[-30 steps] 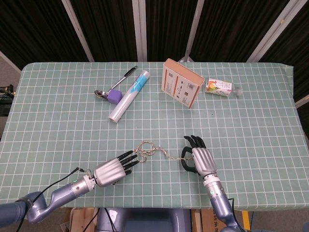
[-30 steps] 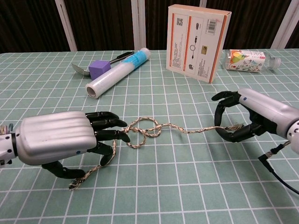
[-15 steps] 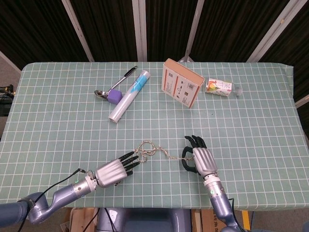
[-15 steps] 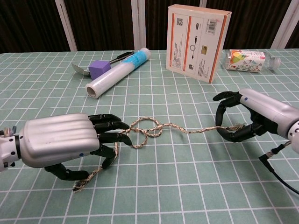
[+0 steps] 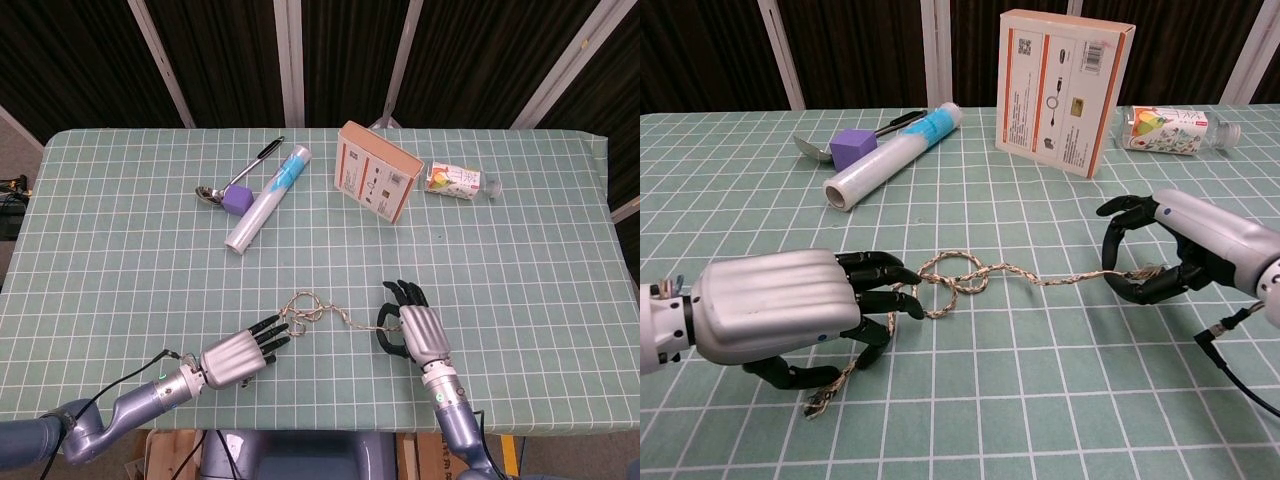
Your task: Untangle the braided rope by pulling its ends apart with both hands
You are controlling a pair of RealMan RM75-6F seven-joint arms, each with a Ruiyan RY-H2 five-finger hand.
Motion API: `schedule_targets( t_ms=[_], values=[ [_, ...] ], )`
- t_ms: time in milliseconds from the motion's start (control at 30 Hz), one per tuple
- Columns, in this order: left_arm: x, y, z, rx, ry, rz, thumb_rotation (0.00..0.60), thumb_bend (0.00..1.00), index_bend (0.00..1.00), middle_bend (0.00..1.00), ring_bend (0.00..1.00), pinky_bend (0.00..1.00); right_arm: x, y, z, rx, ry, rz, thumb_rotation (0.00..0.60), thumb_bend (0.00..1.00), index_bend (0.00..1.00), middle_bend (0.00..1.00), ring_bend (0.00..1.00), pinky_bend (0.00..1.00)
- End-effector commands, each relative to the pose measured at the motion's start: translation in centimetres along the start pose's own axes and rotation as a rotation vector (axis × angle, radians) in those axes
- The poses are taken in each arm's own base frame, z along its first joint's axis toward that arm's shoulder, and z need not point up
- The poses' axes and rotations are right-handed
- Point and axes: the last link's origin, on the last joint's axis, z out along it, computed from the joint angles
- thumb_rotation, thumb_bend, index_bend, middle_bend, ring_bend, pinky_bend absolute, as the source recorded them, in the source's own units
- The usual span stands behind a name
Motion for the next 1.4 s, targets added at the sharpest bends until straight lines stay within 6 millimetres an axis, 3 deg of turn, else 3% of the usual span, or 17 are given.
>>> schedule_targets(
  t_ms=[33, 400, 833, 1100, 1400],
  values=[
    [-0.1, 0.0, 0.1, 0.001, -0.003, -0.001, 0.600, 0.46, 0.49, 0.14, 0.00, 0.00, 0.0, 0.0, 0.0, -0.001, 0.001, 0.000, 0.600, 0.48, 0.61, 0.15, 0.00, 0.00],
    [-0.3, 0.5, 0.6, -0.003, -0.002, -0.003, 0.600, 0.47, 0.52, 0.15, 0.00, 0.00, 0.1, 0.0, 0.0, 0.000, 0.001, 0.000, 0.600, 0.48, 0.61, 0.15, 0.00, 0.00],
    [-0.3, 0.3, 0.3, 0.011, 0.008, -0.005, 0.600, 0.54, 0.58, 0.17, 0.00, 0.00, 0.2, 0.1, -0.2, -0.004, 0.000, -0.004, 0.600, 0.48, 0.61, 0.15, 0.00, 0.00],
    [0.6, -1.0, -0.4, 0.045, 0.025, 0.005, 0.600, 0.54, 0.59, 0.18, 0.00, 0.00, 0.9, 0.3, -0.2, -0.009, 0.016, -0.012, 0.600, 0.48, 0.61, 0.15, 0.00, 0.00],
    [2.9, -3.6, -2.4, 0.098, 0.053, 0.043, 0.600, 0.54, 0.59, 0.18, 0.00, 0.00, 2.4, 1.6, -0.3, -0.034, 0.045, -0.050, 0.600, 0.48, 0.61, 0.15, 0.00, 0.00]
  ],
)
